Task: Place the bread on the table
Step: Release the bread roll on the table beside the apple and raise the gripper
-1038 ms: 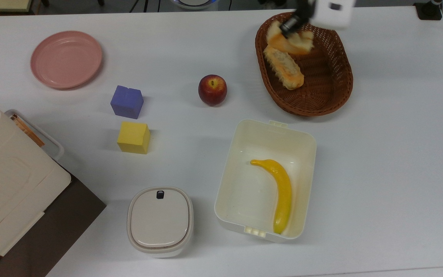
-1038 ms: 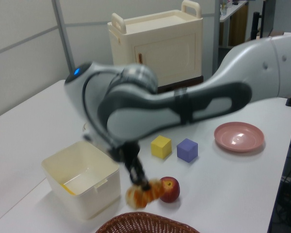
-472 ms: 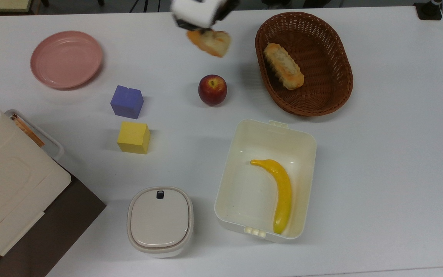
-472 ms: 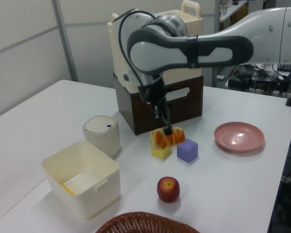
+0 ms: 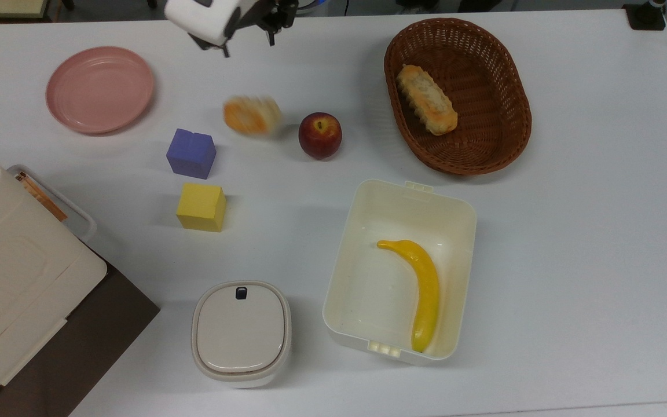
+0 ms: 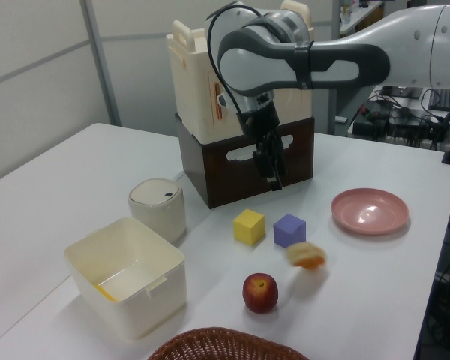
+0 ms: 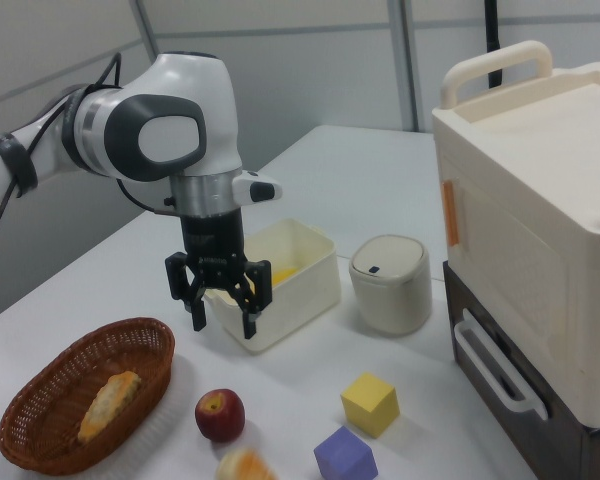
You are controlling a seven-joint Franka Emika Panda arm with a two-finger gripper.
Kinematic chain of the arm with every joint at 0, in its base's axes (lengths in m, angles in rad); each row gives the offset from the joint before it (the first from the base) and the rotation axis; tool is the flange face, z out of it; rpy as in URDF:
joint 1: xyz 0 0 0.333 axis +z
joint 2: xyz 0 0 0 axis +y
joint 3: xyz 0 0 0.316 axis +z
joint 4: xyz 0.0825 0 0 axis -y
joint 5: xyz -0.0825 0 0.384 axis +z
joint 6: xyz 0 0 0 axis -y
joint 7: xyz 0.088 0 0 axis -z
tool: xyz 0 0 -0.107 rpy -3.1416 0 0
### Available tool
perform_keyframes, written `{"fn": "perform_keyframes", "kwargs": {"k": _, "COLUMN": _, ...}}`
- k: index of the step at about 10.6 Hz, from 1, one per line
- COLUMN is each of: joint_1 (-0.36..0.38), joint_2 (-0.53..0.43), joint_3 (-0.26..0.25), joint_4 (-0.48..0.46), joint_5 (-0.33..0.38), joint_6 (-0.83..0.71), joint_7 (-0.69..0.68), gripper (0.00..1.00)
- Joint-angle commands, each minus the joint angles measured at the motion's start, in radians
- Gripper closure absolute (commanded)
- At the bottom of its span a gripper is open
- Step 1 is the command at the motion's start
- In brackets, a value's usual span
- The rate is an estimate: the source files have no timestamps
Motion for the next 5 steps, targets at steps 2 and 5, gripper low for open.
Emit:
{"fn": "perform_keyframes", "kwargs": {"k": 2, "joint_1": -0.006, "joint_2": -0.012, "joint_3": -0.061, "joint_4": 0.006, "joint_5": -0.014, "joint_6": 0.042, "joint_7": -0.004, "gripper": 0.0}}
{"fn": "perform_keyframes", "kwargs": {"k": 5, "joint_1": -0.006, "joint_2": -0.015, "joint_3": -0.084, "joint_4": 0.009, "joint_5": -0.017, "joint_6": 0.096, "joint_7": 0.001, "gripper": 0.0}}
